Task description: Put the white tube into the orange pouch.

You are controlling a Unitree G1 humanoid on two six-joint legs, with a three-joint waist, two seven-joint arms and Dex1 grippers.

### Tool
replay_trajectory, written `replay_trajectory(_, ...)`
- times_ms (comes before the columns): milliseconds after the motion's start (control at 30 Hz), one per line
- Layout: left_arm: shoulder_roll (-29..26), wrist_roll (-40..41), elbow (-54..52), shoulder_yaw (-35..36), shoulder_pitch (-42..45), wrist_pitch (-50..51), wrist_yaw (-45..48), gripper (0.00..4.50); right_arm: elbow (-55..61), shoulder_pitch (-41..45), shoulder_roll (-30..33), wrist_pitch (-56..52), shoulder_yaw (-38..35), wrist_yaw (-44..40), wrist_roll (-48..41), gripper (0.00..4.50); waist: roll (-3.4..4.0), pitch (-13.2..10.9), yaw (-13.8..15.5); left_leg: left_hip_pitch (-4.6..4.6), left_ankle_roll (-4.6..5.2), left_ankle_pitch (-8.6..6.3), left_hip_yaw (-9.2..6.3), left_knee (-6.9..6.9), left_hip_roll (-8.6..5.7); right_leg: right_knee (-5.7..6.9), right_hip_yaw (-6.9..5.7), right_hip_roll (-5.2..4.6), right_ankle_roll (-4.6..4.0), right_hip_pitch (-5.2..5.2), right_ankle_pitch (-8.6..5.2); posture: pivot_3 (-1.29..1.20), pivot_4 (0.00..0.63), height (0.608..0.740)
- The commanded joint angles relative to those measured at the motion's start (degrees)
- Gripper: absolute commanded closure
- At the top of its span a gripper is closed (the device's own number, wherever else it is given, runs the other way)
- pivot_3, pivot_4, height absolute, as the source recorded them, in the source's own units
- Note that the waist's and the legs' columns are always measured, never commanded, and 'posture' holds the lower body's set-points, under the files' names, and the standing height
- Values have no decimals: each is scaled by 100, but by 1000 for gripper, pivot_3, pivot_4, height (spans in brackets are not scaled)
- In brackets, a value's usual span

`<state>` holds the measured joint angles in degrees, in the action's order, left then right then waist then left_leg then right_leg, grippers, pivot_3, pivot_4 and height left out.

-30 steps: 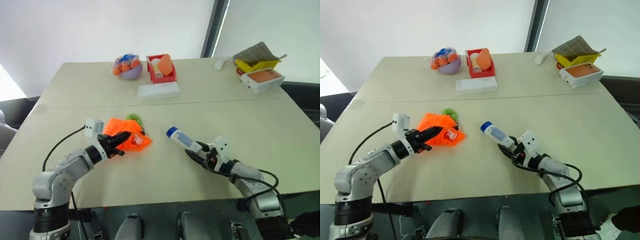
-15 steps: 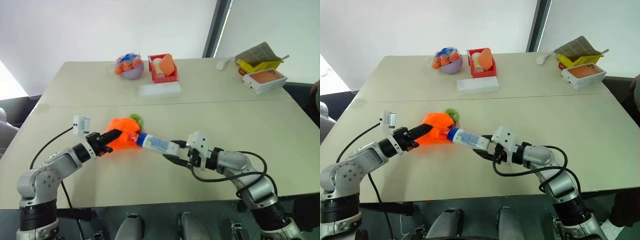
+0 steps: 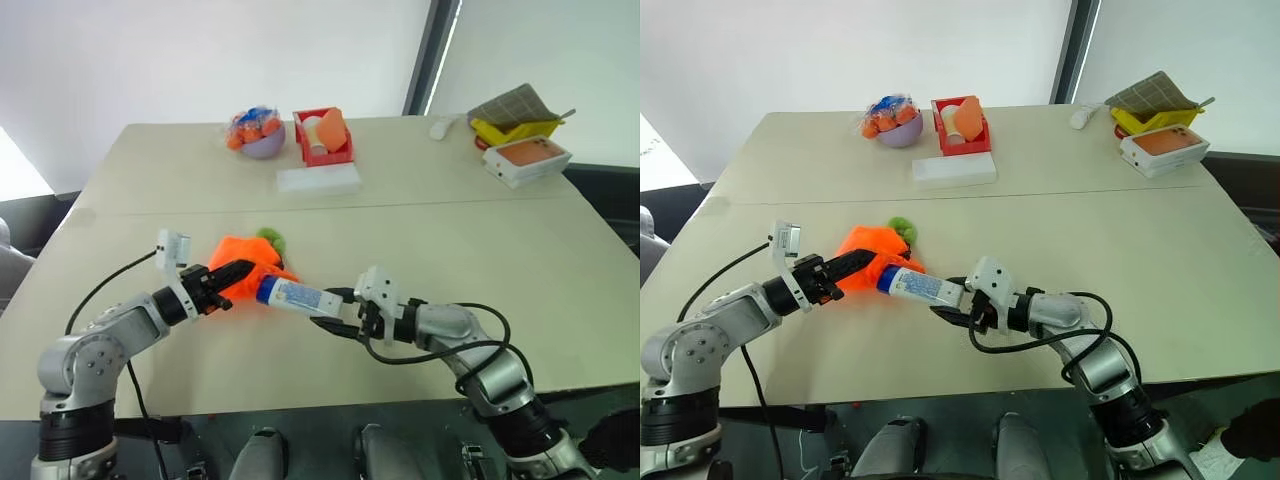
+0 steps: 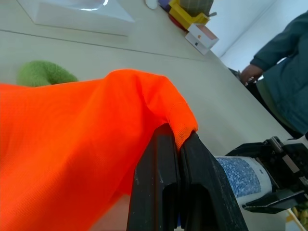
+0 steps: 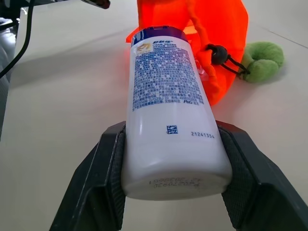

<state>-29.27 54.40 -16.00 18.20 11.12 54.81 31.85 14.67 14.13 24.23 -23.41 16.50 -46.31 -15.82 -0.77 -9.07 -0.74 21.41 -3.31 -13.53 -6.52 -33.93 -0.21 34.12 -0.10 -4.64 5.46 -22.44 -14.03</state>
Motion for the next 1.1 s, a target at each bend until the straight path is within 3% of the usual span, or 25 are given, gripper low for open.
replay_trajectory(33, -90, 68, -232, -55, -24, -42, 99, 4500, 20, 183, -109, 44, -80, 47, -29, 2515, 0, 0, -3, 0, 0, 0, 1, 0, 0, 0, 0, 0, 1, 0, -1, 0, 150, 740)
replay_trajectory(400, -278, -16, -496, -385, -96, -94, 236, 4500, -434, 663, -499, 79, 138, 527, 520, 2515, 2, -1, -2, 2, 0, 0, 0, 2, 0, -1, 0, 0, -1, -4, 1, 0, 150, 740)
replay_trajectory(633, -147, -28, -700, -614, 104, -103, -7, 4500, -492, 1021, -777, 84, 676, 604, 1008, 2515, 2, -1, -8, 1, 0, 0, 0, 2, 0, 1, 0, 1, 0, -5, 0, 0, 150, 740)
replay_trajectory(1100, -358, -13, -1087, -984, -62, -41, 140, 4500, -1892, 2105, -1820, -66, 1141, 1053, 1716, 2515, 4, -2, -38, 0, 0, 0, 0, 7, 0, 6, 0, 3, -11, -10, 7, 0, 150, 740)
